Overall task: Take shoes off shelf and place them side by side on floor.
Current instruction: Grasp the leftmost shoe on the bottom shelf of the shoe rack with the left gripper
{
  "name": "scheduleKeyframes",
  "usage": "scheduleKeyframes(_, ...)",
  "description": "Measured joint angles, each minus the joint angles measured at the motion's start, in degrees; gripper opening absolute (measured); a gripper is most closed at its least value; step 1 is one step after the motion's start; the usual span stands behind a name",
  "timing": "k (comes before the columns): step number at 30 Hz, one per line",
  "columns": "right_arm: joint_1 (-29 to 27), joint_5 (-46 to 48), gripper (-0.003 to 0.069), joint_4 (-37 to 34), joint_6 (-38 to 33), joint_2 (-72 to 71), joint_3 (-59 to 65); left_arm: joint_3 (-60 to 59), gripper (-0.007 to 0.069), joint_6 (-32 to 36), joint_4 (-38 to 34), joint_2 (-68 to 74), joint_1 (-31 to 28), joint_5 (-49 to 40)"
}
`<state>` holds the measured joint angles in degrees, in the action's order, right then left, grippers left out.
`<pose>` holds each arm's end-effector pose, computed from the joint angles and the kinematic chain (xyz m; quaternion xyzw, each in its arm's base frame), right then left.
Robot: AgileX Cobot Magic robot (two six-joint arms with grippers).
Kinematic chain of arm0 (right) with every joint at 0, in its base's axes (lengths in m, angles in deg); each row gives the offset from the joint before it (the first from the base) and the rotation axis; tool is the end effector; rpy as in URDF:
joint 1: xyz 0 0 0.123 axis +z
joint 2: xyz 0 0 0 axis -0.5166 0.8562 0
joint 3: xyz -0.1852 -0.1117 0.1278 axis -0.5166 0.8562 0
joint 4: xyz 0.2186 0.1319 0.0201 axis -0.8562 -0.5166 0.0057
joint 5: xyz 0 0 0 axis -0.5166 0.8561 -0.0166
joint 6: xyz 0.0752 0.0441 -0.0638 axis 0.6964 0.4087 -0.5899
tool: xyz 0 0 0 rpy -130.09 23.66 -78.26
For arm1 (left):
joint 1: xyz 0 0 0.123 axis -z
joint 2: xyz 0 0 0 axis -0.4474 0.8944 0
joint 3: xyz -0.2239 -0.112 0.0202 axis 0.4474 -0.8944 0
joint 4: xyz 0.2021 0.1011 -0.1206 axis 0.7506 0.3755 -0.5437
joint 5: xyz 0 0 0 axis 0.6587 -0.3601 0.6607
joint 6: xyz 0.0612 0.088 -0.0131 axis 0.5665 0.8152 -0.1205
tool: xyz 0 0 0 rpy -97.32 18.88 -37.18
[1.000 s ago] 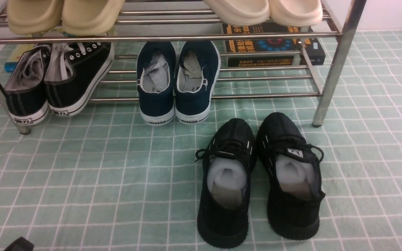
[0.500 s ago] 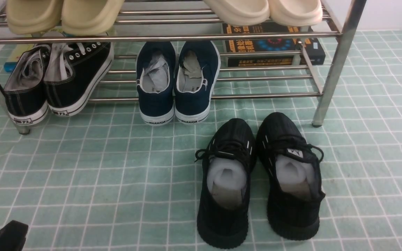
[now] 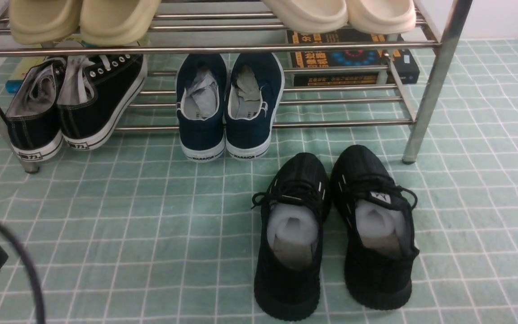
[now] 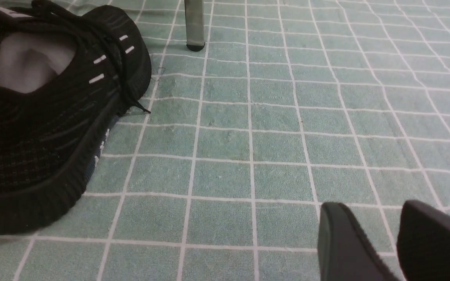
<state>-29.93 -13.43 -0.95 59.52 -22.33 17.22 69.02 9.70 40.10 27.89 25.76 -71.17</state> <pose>0.1068 0.0022 0.1690 -0.0047 0.8070 0.0086 0.5904 0.1349 -0.0104 0.2699 -0.1901 0.8220 -0.1789 0.5061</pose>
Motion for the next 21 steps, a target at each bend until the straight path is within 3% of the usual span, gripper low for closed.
scheduleKeyframes(3,0.0,0.0,0.0239,0.0,0.0,0.0,0.0,10.8,0.0001,0.9,10.1,13.5,0.0,-8.0)
scheduleKeyframes(12,0.0,0.0,0.0239,0.0,0.0,0.0,0.0,38.2,0.0001,-0.9,29.0,38.2,0.0,-21.4)
scheduleKeyframes(17,0.0,0.0,0.0239,0.0,0.0,0.0,0.0,42.2,0.0001,-0.3,29.2,48.6,0.0,-24.5)
scheduleKeyframes(21,0.0,0.0,0.0239,0.0,0.0,0.0,0.0,43.9,0.0001,1.0,25.1,55.3,0.0,-23.4)
